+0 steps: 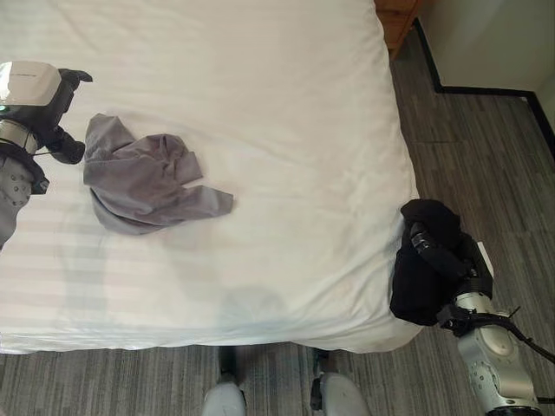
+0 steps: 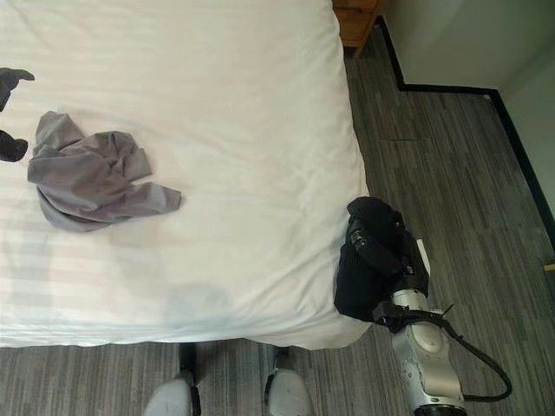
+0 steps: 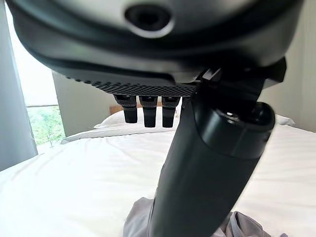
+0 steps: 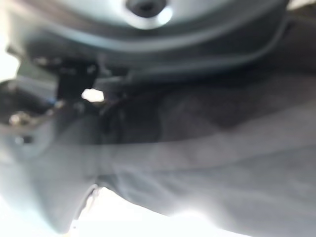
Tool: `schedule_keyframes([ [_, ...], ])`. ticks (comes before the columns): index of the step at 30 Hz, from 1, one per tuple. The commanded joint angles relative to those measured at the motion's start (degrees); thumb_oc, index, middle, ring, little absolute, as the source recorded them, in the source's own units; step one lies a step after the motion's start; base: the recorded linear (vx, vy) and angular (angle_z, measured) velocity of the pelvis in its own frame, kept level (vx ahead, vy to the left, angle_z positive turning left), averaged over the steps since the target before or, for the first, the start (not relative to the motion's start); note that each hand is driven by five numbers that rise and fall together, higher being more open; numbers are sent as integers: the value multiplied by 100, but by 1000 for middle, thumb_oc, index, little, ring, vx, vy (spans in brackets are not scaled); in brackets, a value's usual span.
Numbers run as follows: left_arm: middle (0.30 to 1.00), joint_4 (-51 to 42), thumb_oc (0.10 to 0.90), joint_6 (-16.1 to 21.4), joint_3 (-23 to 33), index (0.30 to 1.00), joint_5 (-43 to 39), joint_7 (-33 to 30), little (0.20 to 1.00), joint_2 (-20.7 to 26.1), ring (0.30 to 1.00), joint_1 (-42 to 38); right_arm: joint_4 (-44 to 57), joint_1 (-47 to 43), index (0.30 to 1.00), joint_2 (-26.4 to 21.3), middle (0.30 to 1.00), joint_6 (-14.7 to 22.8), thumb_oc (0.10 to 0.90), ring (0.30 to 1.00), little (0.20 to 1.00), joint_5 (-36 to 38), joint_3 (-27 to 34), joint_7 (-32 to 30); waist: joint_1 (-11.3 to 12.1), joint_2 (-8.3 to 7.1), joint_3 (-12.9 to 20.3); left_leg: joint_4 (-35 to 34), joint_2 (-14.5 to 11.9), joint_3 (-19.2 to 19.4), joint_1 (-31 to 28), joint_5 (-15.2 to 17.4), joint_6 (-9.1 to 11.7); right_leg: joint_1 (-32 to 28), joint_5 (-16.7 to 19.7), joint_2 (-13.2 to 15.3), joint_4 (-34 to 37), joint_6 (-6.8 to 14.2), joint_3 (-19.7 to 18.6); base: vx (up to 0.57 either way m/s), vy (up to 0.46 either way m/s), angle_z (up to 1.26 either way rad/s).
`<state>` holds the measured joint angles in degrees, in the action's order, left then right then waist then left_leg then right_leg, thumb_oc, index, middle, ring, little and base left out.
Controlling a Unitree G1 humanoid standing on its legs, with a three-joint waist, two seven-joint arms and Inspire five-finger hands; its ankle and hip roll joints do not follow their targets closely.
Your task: Pick up bed clothes into laundry basket.
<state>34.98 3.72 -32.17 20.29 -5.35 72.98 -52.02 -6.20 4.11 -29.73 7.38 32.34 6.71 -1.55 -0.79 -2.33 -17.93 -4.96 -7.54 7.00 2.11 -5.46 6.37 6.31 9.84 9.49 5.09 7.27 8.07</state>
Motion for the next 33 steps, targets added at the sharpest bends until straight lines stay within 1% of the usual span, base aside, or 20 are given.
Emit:
schedule_keyframes([
  [1,900,-204,800,77,478,900,-192,-210,900,608,900,-54,433,-251,300,-100,300,502,400,300,300,-83,480,134,29,-60,665,13,183,-152,282,119,-116,-852,-928,557,-570,748,-34,1,20,10],
  [3,900,-356,800,123,619,900,-230,-181,900,590,900,155,412,-285,300,-125,300,483,400,300,300,-96,477,129,52,-51,660,14,211,-163,288,126,-127,-858,-919,568,-572,757,-21,-1,18,7],
  [5,900,-369,800,154,615,900,-177,-166,900,538,900,260,380,-361,300,-167,300,473,400,300,300,-106,419,130,50,-46,653,13,229,-165,298,129,-130,-855,-900,583,-568,762,-27,-7,17,4],
  [8,900,-495,800,226,718,900,-239,-118,900,302,900,582,360,-504,300,-207,300,489,400,300,300,-7,318,120,60,-68,591,18,249,-181,341,122,-143,-821,-846,605,-574,765,-31,0,0,0],
  [10,900,-490,800,242,748,900,-258,-93,900,235,900,660,355,-536,300,-215,300,489,400,300,300,16,291,118,51,-67,572,20,251,-182,362,115,-147,-802,-827,608,-575,767,-35,-32,16,2],
  [11,900,-505,800,212,733,900,-247,-51,900,68,900,739,347,-585,300,-229,300,476,400,300,300,38,244,107,47,-101,513,25,253,-194,415,104,-149,-752,-782,604,-581,772,-47,-34,12,2],
  [13,900,-431,800,210,698,900,-229,-34,900,-28,900,730,347,-619,300,-270,300,479,400,300,300,33,207,100,32,-120,479,27,254,-204,455,96,-151,-714,-752,597,-588,773,-65,-41,8,3],
  [15,900,-304,800,185,532,900,-144,-16,900,-297,900,673,380,-651,300,-300,300,481,400,300,300,86,169,82,-10,-209,354,36,226,-205,560,63,-152,-605,-671,568,-597,773,-112,-85,1,2],
  [17,900,-183,800,186,498,900,-175,-9,900,-475,900,658,380,-675,300,-304,300,479,400,300,300,114,170,67,-7,-279,293,38,207,-208,617,49,-158,-541,-634,533,-596,770,-146,-59,4,-1],
  [18,900,-33,800,186,477,900,-189,-34,900,-625,900,648,390,-688,300,-300,300,495,400,300,300,123,143,55,-33,-336,244,36,178,-210,651,37,-156,-511,-610,509,-587,765,-165,-80,15,-1],
  [19,900,252,800,204,496,900,-239,-129,900,-972,900,670,463,-721,300,-298,300,508,400,300,300,133,77,70,-87,-458,150,34,129,-203,735,12,-148,-428,-566,447,-572,755,-219,-74,3,-3],
  [20,900,268,800,213,494,900,-238,-137,900,-981,900,665,461,-723,300,-305,300,508,400,300,300,133,76,70,-86,-451,154,34,126,-201,740,11,-148,-420,-565,445,-573,755,-223,-59,20,-4],
  [23,900,647,800,193,775,900,-533,-240,900,-1494,900,866,571,-737,300,-317,300,549,400,300,300,101,73,23,-146,-607,81,20,45,-213,875,-34,-128,-317,-511,353,-496,720,-286,-21,25,-8],
  [24,900,740,800,182,804,900,-600,-266,900,-1627,900,857,572,-740,300,-307,300,557,400,300,300,79,81,-9,-175,-633,73,16,30,-216,899,-37,-123,-298,-506,326,-460,712,-304,4,22,-3],
  [26,900,876,800,178,814,900,-666,-263,900,-1724,900,834,575,-739,300,-296,300,561,400,300,300,76,80,-21,-193,-645,82,10,15,-215,917,-34,-119,-278,-509,311,-422,708,-316,0,0,0],
  [27,771,976,714,154,859,771,-814,-277,771,-1856,771,796,582,-762,300,-262,300,560,400,300,300,35,55,-43,-209,-643,102,5,9,-205,912,-21,-119,-272,-521,299,-393,702,-337,24,41,1],
  [28,571,973,580,155,903,571,-925,-257,571,-1879,571,790,596,-760,300,-248,300,551,400,300,300,4,67,-46,-211,-630,118,5,10,-194,897,-6,-122,-270,-540,300,-384,699,-353,33,51,1],
  [29,300,960,400,173,949,300,-1061,-248,300,-1891,300,793,607,-761,300,-238,300,537,400,300,300,-19,66,-56,-211,-615,133,6,14,-182,881,6,-124,-278,-563,298,-387,698,-374,29,42,-1],
  [31,300,642,400,240,1096,300,-1435,-255,300,-1862,300,826,647,-766,300,-235,300,529,400,300,300,-48,64,-35,-189,-558,158,8,32,-166,838,26,-130,-296,-626,309,-408,693,-378,29,36,-2],
  [33,300,-4,400,336,1281,300,-1717,-335,300,-1791,300,922,686,-743,300,-229,300,515,400,300,300,-72,91,-32,-163,-494,181,12,44,-166,794,44,-132,-317,-705,317,-428,683,-364,0,0,0],
])
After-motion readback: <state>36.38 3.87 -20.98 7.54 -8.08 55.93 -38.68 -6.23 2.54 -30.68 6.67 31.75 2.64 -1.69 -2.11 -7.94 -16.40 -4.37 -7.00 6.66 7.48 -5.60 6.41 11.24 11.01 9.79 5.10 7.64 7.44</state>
